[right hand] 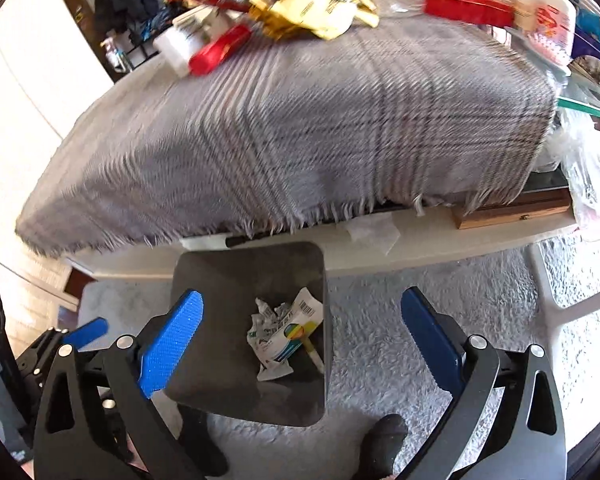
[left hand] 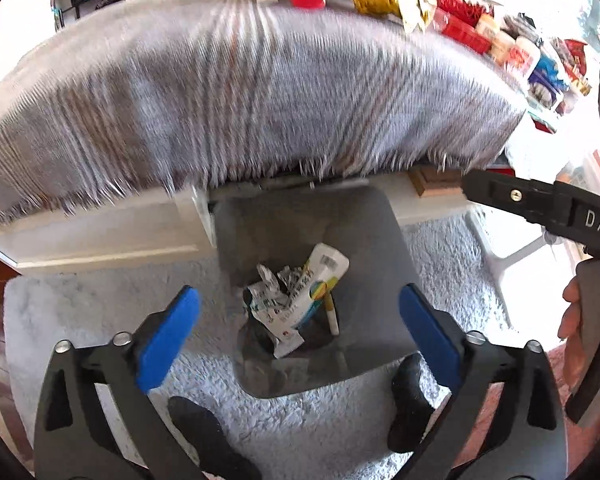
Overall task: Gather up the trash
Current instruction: 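Drop the marker and receipt into the grey bin, opening both grippers, then grasp the red snack bag with the left gripper while the right gripper grasps the yellow wrapper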
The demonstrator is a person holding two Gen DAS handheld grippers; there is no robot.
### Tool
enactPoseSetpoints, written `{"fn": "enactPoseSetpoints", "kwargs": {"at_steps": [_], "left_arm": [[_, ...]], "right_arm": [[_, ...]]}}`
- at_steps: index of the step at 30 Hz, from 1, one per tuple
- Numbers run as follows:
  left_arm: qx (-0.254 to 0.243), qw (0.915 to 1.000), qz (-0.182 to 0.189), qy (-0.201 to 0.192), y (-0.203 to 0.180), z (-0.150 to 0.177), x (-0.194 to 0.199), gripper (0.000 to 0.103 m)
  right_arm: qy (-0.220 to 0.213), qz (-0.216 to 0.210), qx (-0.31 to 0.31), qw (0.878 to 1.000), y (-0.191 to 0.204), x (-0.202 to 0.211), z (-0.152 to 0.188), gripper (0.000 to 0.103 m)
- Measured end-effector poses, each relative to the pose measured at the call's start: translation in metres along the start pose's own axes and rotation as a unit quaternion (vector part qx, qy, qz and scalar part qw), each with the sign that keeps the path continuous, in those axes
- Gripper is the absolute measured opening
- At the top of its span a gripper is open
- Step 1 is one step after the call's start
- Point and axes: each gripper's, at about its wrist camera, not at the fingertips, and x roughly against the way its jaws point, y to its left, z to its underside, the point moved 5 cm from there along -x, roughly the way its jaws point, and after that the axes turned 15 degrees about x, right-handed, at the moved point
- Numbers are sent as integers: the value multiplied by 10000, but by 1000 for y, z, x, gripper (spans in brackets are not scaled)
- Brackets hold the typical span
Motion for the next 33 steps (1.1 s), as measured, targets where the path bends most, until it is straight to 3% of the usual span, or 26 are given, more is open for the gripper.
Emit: {"fn": "enactPoseSetpoints", "kwargs": {"at_steps": [5,18,25,33], "left_arm": [[13,9998,-4,-220,-7,-35,26,95],[17,9957,67,-921,-28,-151,54,95],[-142,9906,106,-1355,-60,-224,71,93],[-78,9907,204,-1343,-88,-284,58,81]], "right_arm": [[-268,66,-306,9992,-25,28,-29,100],[-964,682,-37,9930,-48,63,-130,100],[-1105,921,-20,9896,-69,57,-178,100],[-1123,993,56,9887,-83,38,-210,99]]}}
